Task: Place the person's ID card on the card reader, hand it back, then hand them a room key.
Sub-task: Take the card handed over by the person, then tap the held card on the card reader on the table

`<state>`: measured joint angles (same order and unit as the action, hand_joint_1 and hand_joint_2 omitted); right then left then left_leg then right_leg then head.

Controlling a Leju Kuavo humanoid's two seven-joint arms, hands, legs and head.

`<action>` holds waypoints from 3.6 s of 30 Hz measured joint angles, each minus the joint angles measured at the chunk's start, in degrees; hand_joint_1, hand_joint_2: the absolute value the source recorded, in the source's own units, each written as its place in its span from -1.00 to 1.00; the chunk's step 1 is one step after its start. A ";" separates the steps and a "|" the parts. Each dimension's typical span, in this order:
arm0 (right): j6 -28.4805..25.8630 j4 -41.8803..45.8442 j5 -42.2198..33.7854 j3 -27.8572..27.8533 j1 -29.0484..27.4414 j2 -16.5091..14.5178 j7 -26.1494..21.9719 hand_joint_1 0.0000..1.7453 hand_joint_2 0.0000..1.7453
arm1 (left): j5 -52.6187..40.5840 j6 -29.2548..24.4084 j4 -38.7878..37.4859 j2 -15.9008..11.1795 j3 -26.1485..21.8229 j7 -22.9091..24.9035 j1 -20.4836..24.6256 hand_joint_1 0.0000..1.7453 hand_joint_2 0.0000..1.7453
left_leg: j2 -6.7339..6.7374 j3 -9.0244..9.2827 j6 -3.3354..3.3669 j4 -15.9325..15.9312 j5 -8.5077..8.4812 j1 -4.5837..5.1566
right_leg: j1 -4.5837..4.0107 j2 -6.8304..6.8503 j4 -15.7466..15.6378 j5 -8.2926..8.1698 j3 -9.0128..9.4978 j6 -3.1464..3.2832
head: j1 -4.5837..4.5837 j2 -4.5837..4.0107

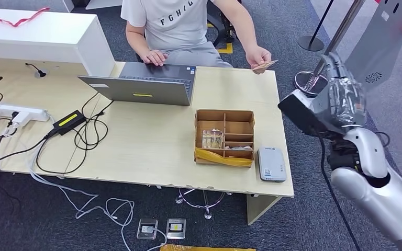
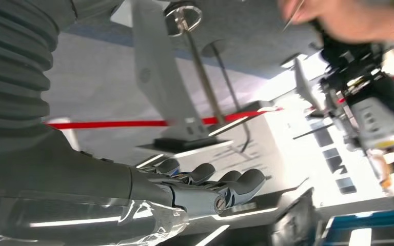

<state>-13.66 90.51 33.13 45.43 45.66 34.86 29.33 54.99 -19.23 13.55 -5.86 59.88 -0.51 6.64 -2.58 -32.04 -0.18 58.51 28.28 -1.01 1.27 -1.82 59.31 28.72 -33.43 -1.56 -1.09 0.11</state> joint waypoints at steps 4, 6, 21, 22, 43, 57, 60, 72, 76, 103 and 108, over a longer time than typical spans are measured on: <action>0.48 0.08 1.25 4.28 0.84 -2.46 -1.35 -1.00 1.00 | -0.34 0.13 -0.01 -0.44 0.77 -0.16 -0.02 -1.00 -1.00 | -0.03 -0.10 -0.01 0.00 0.01 0.00 | 0.01 0.03 -0.01 0.00 -0.03 0.00 | -0.02 0.00; 0.93 -0.23 2.53 5.97 1.09 -3.74 -2.72 -1.00 1.00 | -0.55 0.39 -0.01 -0.64 1.14 -0.16 -0.02 -1.00 -1.00 | 0.04 -0.10 -0.01 0.00 0.01 0.01 | 0.02 0.00 -0.02 0.00 -0.06 0.00 | -0.03 0.00; -1.05 -17.14 9.14 11.94 0.50 -14.31 -4.63 -1.00 1.00 | -0.56 1.37 -0.01 -1.35 2.86 3.05 -0.02 -1.00 -1.00 | 0.00 -0.11 -0.04 0.00 -0.01 0.00 | 0.01 -0.01 -0.03 0.00 -0.13 0.01 | -0.03 0.00; -1.07 -17.71 9.06 11.94 0.40 -14.49 -4.59 -1.00 1.00 | -0.59 1.38 -0.01 -1.40 2.90 2.96 -0.03 -1.00 -1.00 | 0.00 -0.12 -0.04 0.00 -0.01 0.01 | 0.01 -0.01 -0.03 0.00 -0.14 0.01 | -0.03 0.00; -3.29 -21.86 14.89 7.28 -3.37 -15.40 -3.66 1.00 1.00 | -2.14 1.79 -0.01 -1.77 4.60 1.02 -0.07 -1.00 -1.00 | 0.11 -0.11 -0.06 0.01 0.01 0.00 | 0.01 -0.15 -0.03 0.00 -0.21 0.01 | -0.03 0.00; -3.28 -19.75 15.41 3.90 -4.65 -13.54 -2.94 1.00 1.00 | -2.75 1.56 -0.01 -1.77 5.49 1.00 -0.06 -1.00 -1.00 | 0.14 -0.10 -0.07 0.02 0.01 0.01 | 0.02 -0.19 -0.04 0.00 -0.22 0.01 | -0.02 0.00; -3.52 -19.30 15.84 3.34 -5.30 -13.19 -2.91 1.00 1.00 | -2.72 1.45 0.00 -1.76 5.49 0.89 -0.06 -1.00 -1.00 | 0.15 -0.09 -0.07 0.02 0.01 0.01 | 0.01 -0.19 -0.04 0.00 -0.22 0.01 | -0.02 0.00; -2.79 -19.07 14.18 1.89 -9.56 -11.00 -2.53 1.00 1.00 | -2.40 1.28 -0.01 -1.75 5.52 1.08 -0.06 -1.00 -1.00 | 0.17 -0.11 -0.08 0.02 0.03 0.00 | 0.01 -0.18 -0.04 0.00 -0.23 0.01 | -0.03 0.00; -3.12 -21.79 11.63 2.09 -10.96 -11.26 -4.53 1.00 1.00 | -1.90 1.31 0.00 -1.74 5.51 1.19 -0.04 -1.00 -1.00 | 0.16 -0.14 -0.09 0.02 0.03 0.00 | 0.01 -0.18 -0.04 0.00 -0.23 0.01 | -0.03 0.01; -5.29 -44.25 3.09 3.90 -9.82 -24.37 -10.30 1.00 1.00 | 1.55 0.43 0.00 -1.22 5.49 8.53 -0.04 -1.00 -1.00 | 0.18 -0.13 -0.09 0.01 0.03 -0.01 | 0.00 -0.19 -0.02 0.00 -0.23 0.01 | -0.02 0.00; -5.72 -46.36 3.11 3.87 -7.84 -25.02 -9.97 1.00 1.00 | 1.98 0.11 0.00 -1.21 5.49 10.01 -0.08 -1.00 -1.00 | 0.22 -0.13 -0.10 0.01 0.03 -0.01 | 0.01 -0.20 -0.02 -0.01 -0.23 0.01 | -0.02 0.00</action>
<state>-19.38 44.15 36.23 49.30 37.82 9.84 19.36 56.96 -19.12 13.55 -7.07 65.37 9.50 6.56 -2.37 -32.17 -0.27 58.52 28.31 -1.02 1.27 -2.02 59.29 28.71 -33.66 -1.55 -1.11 0.11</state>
